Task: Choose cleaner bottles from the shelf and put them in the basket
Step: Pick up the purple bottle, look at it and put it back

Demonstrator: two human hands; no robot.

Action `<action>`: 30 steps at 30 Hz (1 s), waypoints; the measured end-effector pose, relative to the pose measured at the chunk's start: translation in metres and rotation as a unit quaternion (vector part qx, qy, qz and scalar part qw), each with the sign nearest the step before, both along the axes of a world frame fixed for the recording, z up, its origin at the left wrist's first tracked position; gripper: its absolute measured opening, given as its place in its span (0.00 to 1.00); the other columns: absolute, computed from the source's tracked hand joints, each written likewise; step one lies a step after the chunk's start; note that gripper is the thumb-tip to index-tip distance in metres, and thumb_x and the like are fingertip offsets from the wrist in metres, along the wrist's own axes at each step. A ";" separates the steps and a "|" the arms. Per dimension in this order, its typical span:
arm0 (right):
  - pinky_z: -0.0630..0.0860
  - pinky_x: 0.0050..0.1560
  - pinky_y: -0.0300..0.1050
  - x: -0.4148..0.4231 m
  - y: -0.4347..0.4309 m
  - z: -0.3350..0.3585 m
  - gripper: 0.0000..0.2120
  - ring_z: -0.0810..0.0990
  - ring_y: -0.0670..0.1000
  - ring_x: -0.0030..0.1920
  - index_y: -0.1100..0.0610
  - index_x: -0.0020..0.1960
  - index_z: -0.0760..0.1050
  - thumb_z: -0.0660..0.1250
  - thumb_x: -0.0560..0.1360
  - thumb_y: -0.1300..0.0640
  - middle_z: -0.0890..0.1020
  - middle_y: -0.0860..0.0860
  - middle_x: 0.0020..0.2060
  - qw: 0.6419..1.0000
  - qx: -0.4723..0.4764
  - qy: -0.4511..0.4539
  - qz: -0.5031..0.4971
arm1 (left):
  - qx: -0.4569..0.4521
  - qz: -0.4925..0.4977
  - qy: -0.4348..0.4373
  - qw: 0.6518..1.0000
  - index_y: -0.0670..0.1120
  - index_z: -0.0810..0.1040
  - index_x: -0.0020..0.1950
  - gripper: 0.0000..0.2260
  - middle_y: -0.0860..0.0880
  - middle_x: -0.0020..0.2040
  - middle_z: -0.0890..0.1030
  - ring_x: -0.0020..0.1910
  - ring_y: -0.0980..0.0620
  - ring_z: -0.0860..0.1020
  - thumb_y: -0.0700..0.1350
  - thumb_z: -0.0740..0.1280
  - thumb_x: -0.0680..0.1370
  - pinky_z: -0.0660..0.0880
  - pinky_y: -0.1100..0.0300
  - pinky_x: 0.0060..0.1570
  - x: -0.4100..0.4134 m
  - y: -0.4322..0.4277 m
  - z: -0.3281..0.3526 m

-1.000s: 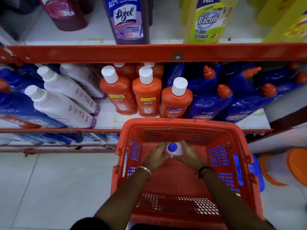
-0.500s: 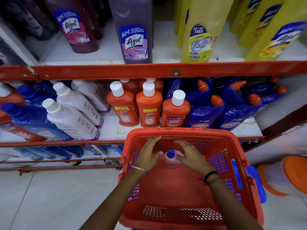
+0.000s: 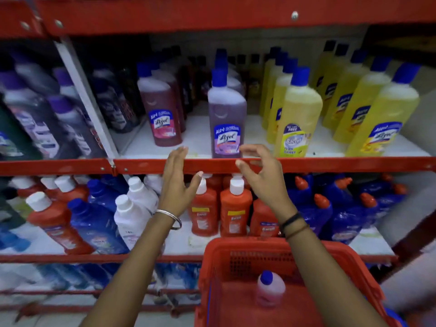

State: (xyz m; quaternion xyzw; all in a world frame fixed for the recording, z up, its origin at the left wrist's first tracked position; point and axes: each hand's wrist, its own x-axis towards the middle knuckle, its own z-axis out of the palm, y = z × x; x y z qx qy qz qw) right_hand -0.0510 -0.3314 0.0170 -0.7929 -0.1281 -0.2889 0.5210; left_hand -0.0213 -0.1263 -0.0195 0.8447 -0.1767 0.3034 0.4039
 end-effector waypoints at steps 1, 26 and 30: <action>0.73 0.55 0.34 0.010 0.004 0.008 0.15 0.77 0.46 0.54 0.57 0.57 0.74 0.70 0.72 0.58 0.79 0.51 0.53 0.999 0.017 -0.018 -0.023 | 0.029 0.010 0.007 0.999 0.44 0.59 0.72 0.29 0.42 0.73 0.61 0.73 0.47 0.54 0.51 0.64 0.74 0.53 0.50 0.71 0.009 0.004 0.003; 0.77 0.36 0.46 0.064 0.027 0.035 0.26 0.79 0.52 0.45 0.52 0.50 0.69 0.78 0.60 0.47 0.79 0.51 0.46 0.974 0.044 -0.095 -0.200 | 0.302 0.034 0.042 0.952 0.56 0.46 0.74 0.35 0.53 0.74 0.43 0.72 0.50 0.36 0.66 0.53 0.71 0.36 0.44 0.65 0.062 0.015 -0.022; 0.62 0.34 0.38 0.046 0.040 0.041 0.23 0.76 0.55 0.41 0.58 0.47 0.70 0.78 0.60 0.53 0.78 0.57 0.43 0.920 -0.039 -0.198 -0.335 | 0.293 0.035 0.041 0.955 0.57 0.46 0.73 0.34 0.53 0.74 0.43 0.71 0.51 0.35 0.65 0.54 0.71 0.35 0.44 0.66 0.063 0.015 -0.024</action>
